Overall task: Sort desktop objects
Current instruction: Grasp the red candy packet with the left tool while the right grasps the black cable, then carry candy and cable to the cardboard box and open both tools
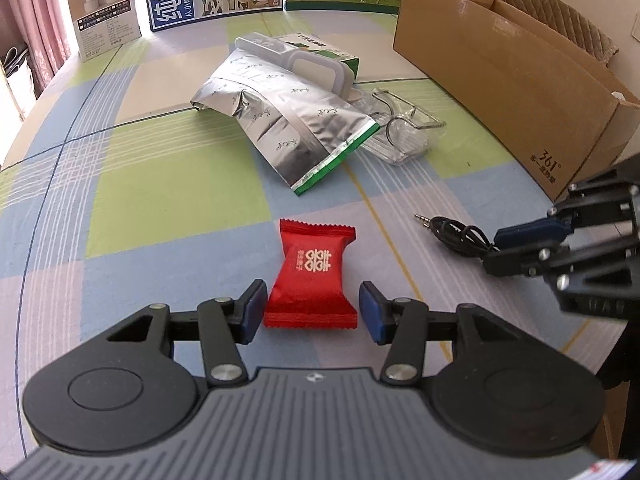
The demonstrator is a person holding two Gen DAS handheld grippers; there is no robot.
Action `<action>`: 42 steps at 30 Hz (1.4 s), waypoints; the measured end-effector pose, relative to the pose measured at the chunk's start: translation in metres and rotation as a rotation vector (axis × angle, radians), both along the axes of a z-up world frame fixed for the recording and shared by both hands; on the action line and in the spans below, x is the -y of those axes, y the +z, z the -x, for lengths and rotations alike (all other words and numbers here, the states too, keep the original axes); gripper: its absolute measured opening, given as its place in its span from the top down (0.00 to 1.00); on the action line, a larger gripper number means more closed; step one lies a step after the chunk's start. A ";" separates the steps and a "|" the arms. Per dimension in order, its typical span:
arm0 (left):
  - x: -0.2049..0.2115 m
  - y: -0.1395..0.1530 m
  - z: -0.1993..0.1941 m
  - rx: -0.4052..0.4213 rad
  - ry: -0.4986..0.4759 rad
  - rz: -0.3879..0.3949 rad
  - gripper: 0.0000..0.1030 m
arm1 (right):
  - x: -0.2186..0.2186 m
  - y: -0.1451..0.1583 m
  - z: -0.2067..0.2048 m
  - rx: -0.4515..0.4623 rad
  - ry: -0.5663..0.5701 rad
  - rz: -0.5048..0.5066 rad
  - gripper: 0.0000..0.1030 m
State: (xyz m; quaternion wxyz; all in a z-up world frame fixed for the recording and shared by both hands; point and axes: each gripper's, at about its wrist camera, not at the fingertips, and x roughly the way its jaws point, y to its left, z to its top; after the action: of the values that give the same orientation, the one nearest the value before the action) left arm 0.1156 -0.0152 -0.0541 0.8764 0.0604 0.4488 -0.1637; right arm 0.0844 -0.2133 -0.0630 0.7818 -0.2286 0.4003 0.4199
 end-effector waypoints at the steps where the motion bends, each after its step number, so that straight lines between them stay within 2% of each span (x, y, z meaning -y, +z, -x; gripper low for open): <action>1: 0.000 0.000 -0.001 0.002 0.000 -0.002 0.56 | 0.000 -0.002 0.001 0.016 0.014 0.006 0.76; 9: 0.004 -0.002 -0.006 0.018 -0.016 -0.007 0.56 | -0.004 -0.013 -0.004 0.023 0.017 -0.038 0.76; 12: 0.004 -0.002 -0.005 0.022 -0.024 -0.013 0.57 | -0.002 -0.012 -0.003 0.011 0.009 -0.053 0.85; 19: 0.003 -0.001 -0.001 0.025 -0.037 -0.019 0.63 | -0.002 -0.009 0.001 -0.006 -0.016 -0.065 0.87; 21: 0.004 0.001 0.001 0.023 -0.036 -0.024 0.68 | 0.002 -0.006 0.003 -0.012 -0.029 -0.083 0.87; 31: 0.012 0.009 0.026 0.017 -0.041 -0.027 0.68 | 0.021 0.010 0.019 -0.016 -0.082 -0.123 0.87; 42: 0.019 0.029 0.040 0.046 -0.052 -0.043 0.68 | 0.041 0.035 0.025 0.034 -0.130 -0.162 0.87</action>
State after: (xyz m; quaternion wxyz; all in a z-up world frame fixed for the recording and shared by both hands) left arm 0.0753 -0.0338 -0.0252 0.8805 0.0946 0.4302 -0.1750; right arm 0.0597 -0.2546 -0.0278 0.8300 -0.1454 0.3656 0.3954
